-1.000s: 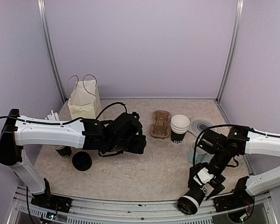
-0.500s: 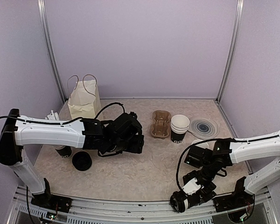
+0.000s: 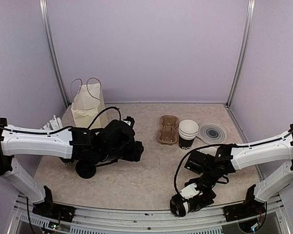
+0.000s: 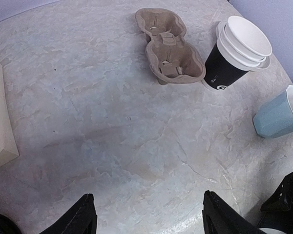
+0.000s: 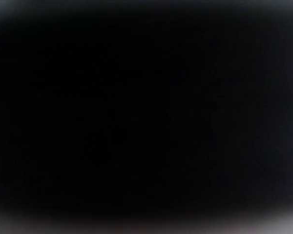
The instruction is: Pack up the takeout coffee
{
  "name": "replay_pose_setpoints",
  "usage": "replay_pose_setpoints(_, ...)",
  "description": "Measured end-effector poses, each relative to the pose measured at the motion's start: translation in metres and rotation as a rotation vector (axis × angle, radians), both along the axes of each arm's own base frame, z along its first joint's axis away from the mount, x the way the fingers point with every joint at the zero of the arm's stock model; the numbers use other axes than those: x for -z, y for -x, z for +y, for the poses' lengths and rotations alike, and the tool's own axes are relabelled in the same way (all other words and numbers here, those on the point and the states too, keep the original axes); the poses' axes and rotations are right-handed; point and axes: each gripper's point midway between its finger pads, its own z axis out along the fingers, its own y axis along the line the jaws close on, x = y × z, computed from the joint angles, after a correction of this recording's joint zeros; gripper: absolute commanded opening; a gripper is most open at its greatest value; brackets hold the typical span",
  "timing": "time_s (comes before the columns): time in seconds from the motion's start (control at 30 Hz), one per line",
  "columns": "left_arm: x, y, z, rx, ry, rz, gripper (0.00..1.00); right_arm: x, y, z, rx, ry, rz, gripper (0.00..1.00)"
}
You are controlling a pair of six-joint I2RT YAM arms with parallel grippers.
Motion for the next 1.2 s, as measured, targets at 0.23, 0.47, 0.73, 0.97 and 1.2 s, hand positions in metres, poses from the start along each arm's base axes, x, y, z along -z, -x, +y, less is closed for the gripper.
replay_pose_setpoints(0.23, -0.018, 0.035, 0.020, 0.128, 0.059, -0.086, 0.96, -0.025, -0.008, 0.036, 0.008, -0.152, 0.024, 0.75)
replay_pose_setpoints(0.47, -0.062, 0.089, 0.021, 0.362, 0.225, -0.218, 0.99, -0.080, -0.046, 0.083, 0.095, -0.436, 0.101, 0.76)
replay_pose_setpoints(0.73, -0.080, 0.098, 0.006, 0.429, 0.308, -0.259, 0.99, -0.111, -0.063, 0.121, 0.072, -0.600, 0.202, 0.77)
replay_pose_setpoints(0.97, -0.060, 0.093, 0.002, 0.426, 0.341, -0.191, 0.99, -0.118, -0.061, 0.140, 0.022, -0.663, 0.294, 0.77)
replay_pose_setpoints(1.2, -0.047, 0.092, 0.009, 0.418, 0.366, -0.126, 0.99, -0.109, -0.067, 0.159, -0.002, -0.689, 0.359, 0.77)
